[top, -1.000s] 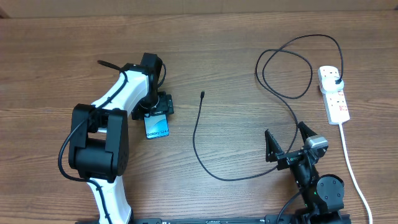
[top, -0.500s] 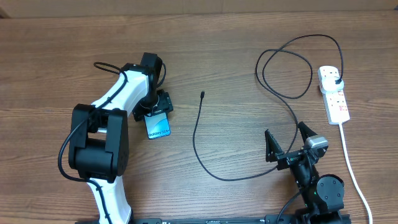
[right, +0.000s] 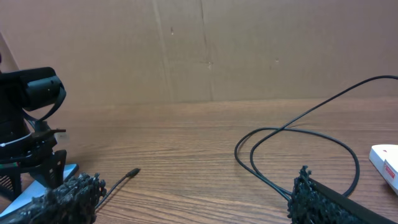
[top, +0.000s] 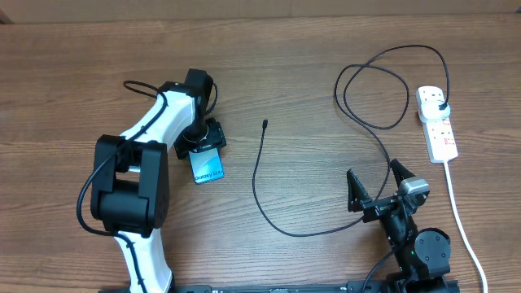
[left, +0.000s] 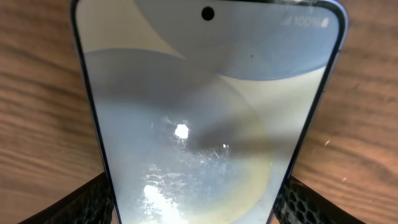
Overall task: Plug charger to phone and switch on socket
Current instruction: 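Lift the smartphone with the left gripper and tilt it upright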
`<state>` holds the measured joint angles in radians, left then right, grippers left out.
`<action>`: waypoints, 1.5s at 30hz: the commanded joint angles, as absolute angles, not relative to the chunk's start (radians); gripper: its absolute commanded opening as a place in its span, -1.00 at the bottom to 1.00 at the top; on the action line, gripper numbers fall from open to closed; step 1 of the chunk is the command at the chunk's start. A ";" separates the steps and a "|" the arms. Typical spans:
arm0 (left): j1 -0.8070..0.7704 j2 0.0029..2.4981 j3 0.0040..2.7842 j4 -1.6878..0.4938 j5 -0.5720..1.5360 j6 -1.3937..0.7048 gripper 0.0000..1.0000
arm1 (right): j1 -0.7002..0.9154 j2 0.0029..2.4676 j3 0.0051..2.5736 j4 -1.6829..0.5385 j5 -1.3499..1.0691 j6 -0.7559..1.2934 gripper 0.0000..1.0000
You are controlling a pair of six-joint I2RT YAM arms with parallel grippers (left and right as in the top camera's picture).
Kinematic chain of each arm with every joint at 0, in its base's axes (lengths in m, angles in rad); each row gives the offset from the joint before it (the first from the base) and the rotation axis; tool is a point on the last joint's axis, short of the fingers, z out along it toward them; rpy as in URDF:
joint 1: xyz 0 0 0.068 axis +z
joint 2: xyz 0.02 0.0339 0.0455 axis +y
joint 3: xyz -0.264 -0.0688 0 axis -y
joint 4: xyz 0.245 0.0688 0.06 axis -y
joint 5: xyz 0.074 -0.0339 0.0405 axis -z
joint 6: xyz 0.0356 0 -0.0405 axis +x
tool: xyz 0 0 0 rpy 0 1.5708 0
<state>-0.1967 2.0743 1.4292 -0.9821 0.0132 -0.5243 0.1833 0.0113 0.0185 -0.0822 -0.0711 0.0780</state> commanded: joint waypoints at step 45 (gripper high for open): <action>-0.201 2.122 1.795 -1.254 0.700 -0.554 -0.06 | 0.179 0.003 0.008 -0.080 -0.069 0.081 1.00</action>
